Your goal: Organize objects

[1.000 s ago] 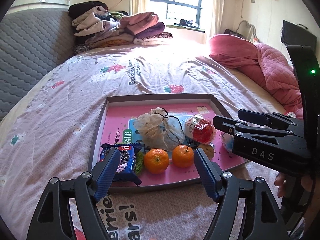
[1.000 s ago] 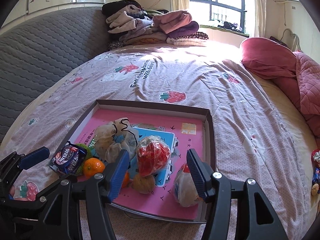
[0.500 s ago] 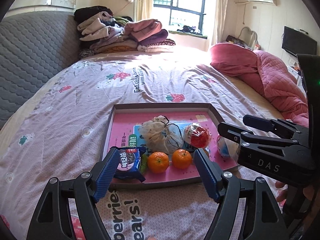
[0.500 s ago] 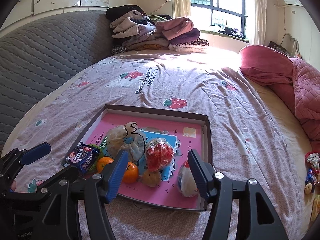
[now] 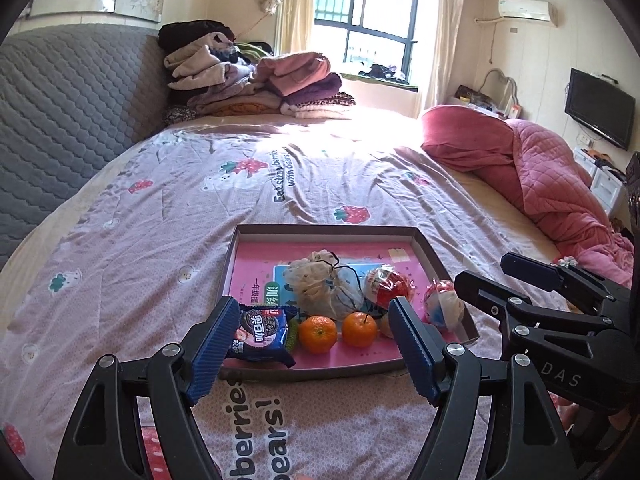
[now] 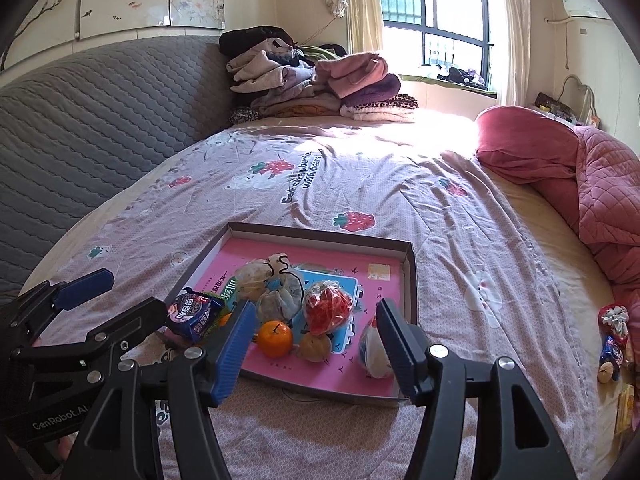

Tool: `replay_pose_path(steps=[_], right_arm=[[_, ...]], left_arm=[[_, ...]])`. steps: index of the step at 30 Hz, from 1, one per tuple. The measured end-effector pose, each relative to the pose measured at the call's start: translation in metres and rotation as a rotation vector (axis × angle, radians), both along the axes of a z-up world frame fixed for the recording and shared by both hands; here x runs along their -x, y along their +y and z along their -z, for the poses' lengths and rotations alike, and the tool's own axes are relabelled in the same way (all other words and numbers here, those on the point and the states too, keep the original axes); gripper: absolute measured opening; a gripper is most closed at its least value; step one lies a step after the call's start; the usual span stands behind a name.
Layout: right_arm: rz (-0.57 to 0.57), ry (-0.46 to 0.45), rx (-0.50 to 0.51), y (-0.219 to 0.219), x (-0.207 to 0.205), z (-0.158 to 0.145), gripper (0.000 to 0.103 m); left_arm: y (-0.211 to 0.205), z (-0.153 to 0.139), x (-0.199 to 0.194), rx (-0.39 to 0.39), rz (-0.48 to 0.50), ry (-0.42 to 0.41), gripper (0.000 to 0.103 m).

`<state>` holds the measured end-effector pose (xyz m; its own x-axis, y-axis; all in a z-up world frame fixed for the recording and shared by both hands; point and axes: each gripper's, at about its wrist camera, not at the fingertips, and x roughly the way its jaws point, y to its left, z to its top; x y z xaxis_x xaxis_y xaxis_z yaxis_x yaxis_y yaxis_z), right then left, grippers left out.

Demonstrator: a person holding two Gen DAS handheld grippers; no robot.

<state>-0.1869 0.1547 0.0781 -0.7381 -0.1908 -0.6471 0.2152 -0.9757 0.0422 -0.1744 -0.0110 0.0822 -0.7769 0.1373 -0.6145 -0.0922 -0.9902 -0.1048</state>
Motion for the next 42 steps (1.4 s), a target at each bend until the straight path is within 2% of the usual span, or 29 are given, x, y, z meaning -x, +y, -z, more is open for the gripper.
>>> replay_pose_path(steps=[16,27,42], right_arm=[[-0.001,0.068,0.013,-0.005,-0.046,-0.033,0.062],[-0.003,0.065,0.039,-0.004,-0.071,-0.027,0.062],[0.018,0.078,0.03,-0.003,-0.084,-0.019,0.062]], left_arm=[[-0.003,-0.034,-0.031,0.033,-0.039,0.051,0.078],[-0.005,-0.023,-0.051,0.032,-0.052,0.032,0.078],[-0.005,-0.015,-0.069,0.057,-0.065,0.039,0.078]])
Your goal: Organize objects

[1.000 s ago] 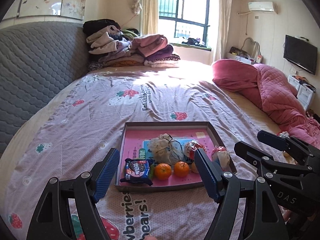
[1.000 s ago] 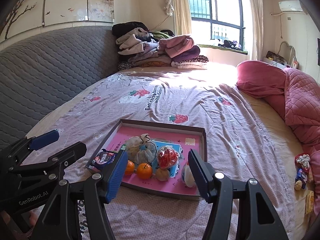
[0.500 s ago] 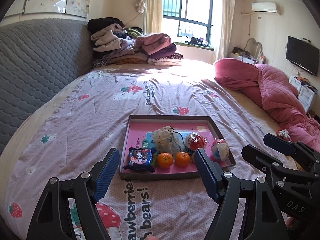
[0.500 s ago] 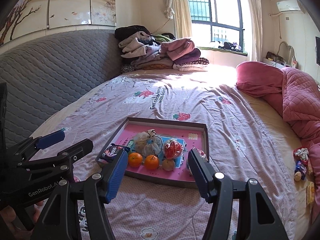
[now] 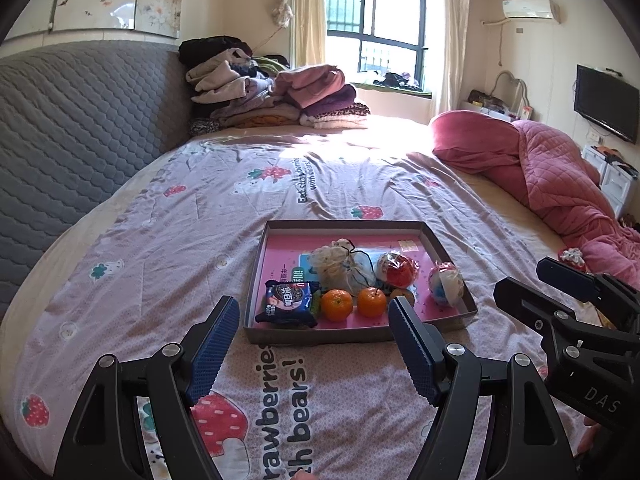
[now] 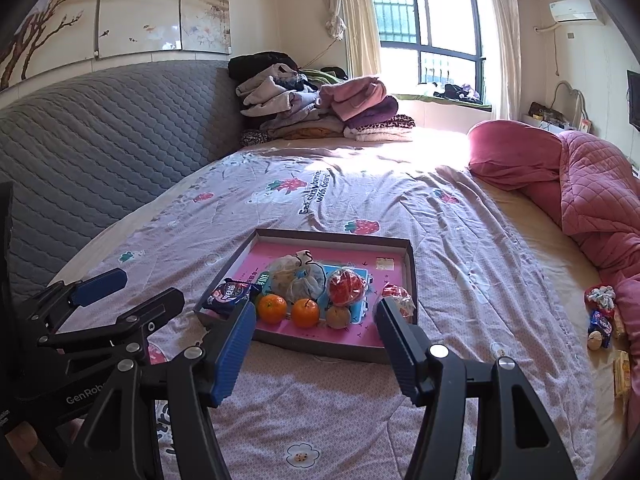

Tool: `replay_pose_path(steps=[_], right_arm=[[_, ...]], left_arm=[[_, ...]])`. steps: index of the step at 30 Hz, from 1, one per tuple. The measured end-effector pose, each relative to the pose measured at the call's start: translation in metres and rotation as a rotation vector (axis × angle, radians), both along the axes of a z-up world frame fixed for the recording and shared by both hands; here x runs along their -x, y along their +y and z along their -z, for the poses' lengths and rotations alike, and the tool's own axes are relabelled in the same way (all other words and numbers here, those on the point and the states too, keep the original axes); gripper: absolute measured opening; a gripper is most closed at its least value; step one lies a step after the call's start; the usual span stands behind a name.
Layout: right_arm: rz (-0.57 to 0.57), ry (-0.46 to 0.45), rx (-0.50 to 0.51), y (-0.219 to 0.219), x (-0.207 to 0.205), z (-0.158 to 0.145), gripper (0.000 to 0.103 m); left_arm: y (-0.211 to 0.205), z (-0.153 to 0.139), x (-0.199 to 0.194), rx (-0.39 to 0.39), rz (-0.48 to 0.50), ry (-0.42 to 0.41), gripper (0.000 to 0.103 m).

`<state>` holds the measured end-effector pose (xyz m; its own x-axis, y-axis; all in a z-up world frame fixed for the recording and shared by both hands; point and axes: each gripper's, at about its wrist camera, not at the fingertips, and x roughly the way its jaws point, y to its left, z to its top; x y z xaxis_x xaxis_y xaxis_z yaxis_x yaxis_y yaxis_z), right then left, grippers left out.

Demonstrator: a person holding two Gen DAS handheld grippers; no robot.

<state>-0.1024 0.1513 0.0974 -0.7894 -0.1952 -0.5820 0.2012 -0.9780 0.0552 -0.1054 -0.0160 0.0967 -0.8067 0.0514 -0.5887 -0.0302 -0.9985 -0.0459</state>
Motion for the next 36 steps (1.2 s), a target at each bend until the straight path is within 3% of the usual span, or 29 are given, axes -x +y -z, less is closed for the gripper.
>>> replay_pose_path(steps=[36], right_arm=[[0.051,-0.033,0.016,0.017,0.0,0.041,0.062]], left_arm=[[-0.006,0.042,0.002,0.019,-0.007,-0.064,0.078]])
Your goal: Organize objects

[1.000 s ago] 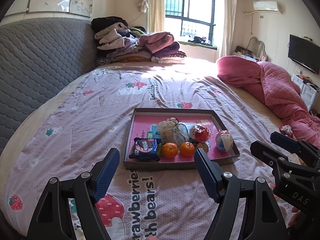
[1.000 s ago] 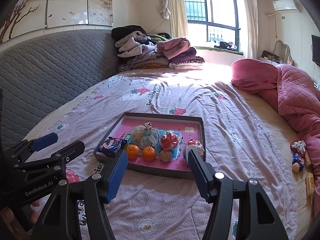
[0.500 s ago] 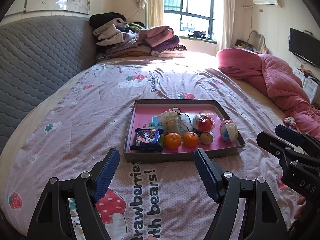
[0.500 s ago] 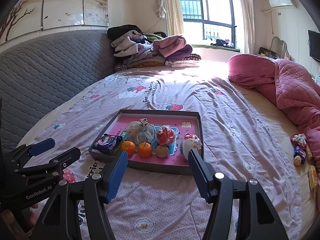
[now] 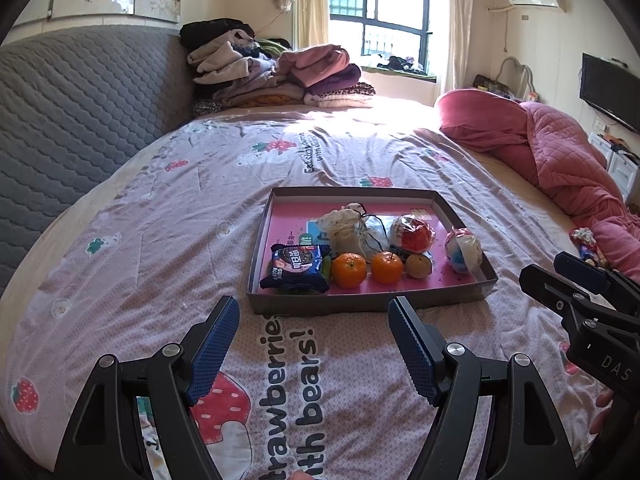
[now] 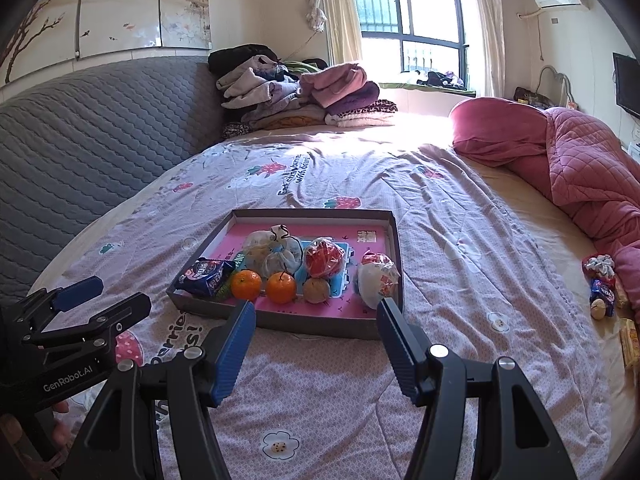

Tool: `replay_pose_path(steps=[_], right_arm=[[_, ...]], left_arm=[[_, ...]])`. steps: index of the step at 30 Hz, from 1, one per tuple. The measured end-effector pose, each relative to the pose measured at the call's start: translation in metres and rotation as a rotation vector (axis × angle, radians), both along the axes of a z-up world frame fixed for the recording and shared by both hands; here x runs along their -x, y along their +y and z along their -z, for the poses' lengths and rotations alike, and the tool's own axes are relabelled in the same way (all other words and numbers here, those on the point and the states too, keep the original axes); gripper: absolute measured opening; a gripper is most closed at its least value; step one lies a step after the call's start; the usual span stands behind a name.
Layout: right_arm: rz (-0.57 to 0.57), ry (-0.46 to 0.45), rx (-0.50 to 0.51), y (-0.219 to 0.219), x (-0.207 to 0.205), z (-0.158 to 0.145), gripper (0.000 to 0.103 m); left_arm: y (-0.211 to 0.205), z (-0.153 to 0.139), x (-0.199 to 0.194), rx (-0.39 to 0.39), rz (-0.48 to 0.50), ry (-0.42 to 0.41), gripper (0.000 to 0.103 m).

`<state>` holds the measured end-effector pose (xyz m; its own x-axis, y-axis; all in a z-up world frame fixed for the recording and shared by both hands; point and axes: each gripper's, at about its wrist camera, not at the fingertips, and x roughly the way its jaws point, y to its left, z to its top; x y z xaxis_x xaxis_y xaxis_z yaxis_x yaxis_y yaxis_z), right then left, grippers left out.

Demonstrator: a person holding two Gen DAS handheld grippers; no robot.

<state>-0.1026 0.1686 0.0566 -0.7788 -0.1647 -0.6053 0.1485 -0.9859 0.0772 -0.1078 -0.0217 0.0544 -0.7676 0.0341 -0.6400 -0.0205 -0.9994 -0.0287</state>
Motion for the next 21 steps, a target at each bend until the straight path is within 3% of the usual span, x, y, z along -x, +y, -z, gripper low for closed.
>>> replay_pose_path(steps=[21], right_arm=[[0.031,-0.019,0.016,0.01,0.002,0.036,0.062]], left_arm=[[-0.006,0.03,0.003,-0.014,-0.005,-0.025,0.078]])
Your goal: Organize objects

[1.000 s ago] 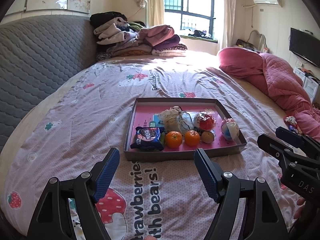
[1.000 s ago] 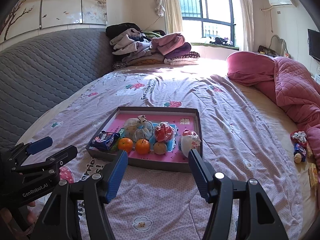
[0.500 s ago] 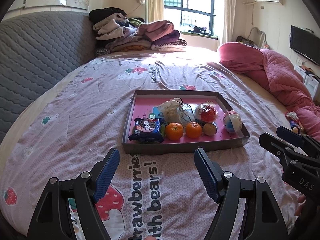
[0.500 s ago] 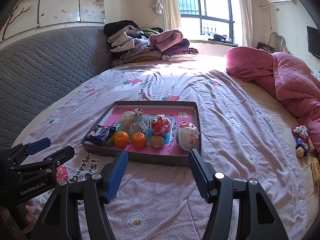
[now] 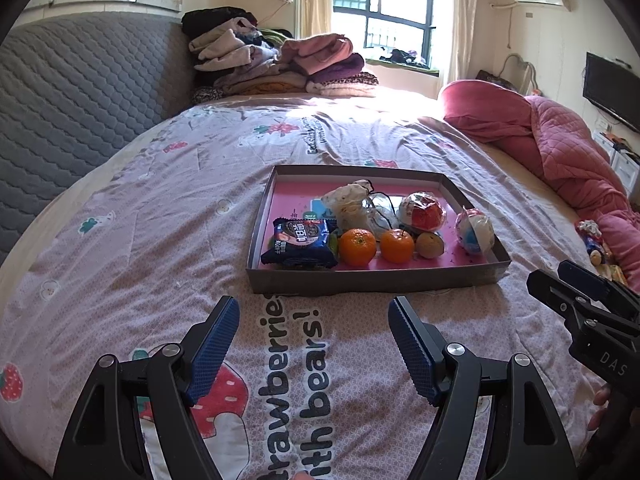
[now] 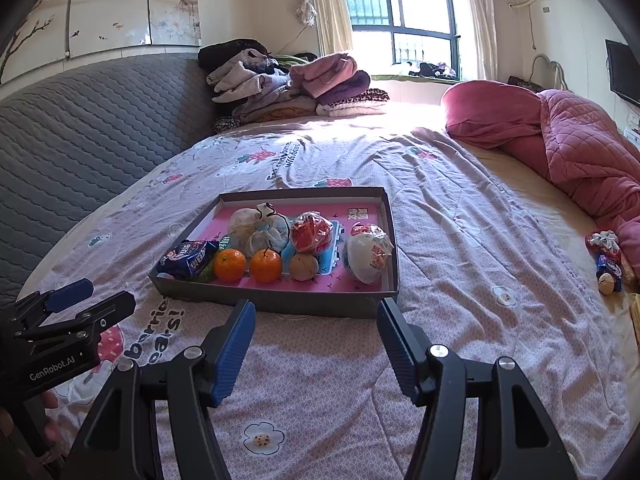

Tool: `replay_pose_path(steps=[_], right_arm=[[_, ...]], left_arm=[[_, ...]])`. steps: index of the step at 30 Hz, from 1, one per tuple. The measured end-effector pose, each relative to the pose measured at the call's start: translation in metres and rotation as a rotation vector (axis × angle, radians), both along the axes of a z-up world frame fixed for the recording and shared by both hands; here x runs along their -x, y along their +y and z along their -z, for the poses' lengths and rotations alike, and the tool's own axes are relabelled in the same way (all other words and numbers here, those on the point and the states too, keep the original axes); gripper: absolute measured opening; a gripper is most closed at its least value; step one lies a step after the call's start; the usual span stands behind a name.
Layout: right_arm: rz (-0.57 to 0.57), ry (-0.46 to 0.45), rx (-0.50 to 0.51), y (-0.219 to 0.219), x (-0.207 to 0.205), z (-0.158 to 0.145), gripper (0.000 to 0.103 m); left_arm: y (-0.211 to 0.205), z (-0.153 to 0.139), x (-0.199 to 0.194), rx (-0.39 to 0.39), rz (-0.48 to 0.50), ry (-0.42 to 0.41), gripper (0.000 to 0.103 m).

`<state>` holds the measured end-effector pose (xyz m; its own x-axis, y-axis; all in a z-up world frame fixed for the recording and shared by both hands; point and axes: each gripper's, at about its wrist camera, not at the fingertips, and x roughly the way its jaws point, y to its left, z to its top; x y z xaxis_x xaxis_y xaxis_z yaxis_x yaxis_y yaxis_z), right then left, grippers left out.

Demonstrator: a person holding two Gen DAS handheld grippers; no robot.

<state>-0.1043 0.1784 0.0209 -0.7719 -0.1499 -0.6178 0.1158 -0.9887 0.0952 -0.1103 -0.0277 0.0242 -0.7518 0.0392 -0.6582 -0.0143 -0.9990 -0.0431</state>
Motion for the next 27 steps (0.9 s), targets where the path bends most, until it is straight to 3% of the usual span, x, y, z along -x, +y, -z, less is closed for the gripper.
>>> replay_pose_path(steps=[27], right_arm=[[0.017,-0.064,-0.005,0.004,0.001,0.047,0.062]], left_arm=[[0.0,0.04,0.009,0.02,0.002,-0.031,0.078]])
